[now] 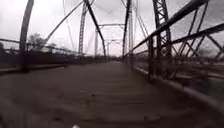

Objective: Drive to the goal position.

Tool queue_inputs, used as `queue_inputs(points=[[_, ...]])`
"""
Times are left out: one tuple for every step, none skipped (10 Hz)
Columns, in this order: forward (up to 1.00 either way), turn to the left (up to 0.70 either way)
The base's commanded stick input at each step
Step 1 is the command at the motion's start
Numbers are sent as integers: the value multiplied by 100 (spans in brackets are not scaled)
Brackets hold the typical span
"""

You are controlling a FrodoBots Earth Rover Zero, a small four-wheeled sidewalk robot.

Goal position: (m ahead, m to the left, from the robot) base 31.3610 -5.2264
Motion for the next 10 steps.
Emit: queue_inputs(points=[[100,32],[100,36],[100,0],[100,0],[100,0],[100,0],[100,0],[100,0],[100,0],[100,0]])
